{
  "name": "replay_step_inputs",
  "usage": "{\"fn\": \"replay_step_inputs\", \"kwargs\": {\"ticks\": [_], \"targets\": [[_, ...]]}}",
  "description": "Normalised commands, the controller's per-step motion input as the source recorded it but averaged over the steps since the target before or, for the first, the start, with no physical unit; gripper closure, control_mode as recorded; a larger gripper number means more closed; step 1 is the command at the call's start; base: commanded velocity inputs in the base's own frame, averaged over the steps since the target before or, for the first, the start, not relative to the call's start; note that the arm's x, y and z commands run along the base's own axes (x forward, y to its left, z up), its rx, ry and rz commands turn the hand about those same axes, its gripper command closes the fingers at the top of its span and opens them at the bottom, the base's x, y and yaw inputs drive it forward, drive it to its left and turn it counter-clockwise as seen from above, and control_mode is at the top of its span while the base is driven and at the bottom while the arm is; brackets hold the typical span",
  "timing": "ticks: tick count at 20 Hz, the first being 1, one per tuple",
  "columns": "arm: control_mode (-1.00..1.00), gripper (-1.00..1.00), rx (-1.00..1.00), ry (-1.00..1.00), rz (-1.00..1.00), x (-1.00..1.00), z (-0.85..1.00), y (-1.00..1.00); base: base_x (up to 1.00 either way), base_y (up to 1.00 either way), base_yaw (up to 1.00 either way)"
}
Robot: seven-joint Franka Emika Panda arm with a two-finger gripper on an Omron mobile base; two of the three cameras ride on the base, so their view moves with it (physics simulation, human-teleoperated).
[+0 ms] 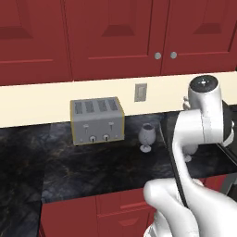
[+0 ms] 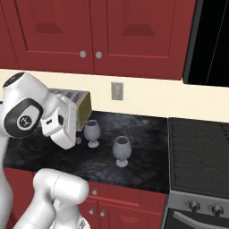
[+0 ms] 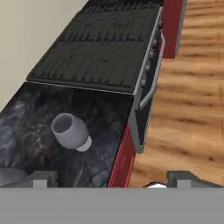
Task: Retrieve the wine glasses from the counter and place one next to each plate.
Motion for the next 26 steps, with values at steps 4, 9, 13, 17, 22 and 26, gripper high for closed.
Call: {"fn": "replay_step_inputs", "kwargs": {"ticks": [4,9,13,17,22,26], "targets": [[-1.00,-1.00,0.23,0.00,-0.48,-0.09,-0.12,-0.81,0.00,0.00,0.00],[-1.00,-1.00,0.22,0.00,-0.19,-0.17,-0.15,-0.84,0.00,0.00,0.00],[-1.00,-1.00,0.27,-0.02,-0.08,-0.05,-0.35,-0.72,0.00,0.00,0.00],[-1.00,-1.00,0.29,-0.13,-0.01,-0.01,-0.42,-0.48,0.00,0.00,0.00],[-1.00,-1.00,0.17,-0.03,0.09,0.20,-0.48,-0.12,0.00,0.00,0.00],[-1.00,-1.00,0.16,-0.01,0.20,0.40,-0.28,-0.13,0.00,0.00,0.00]]}}
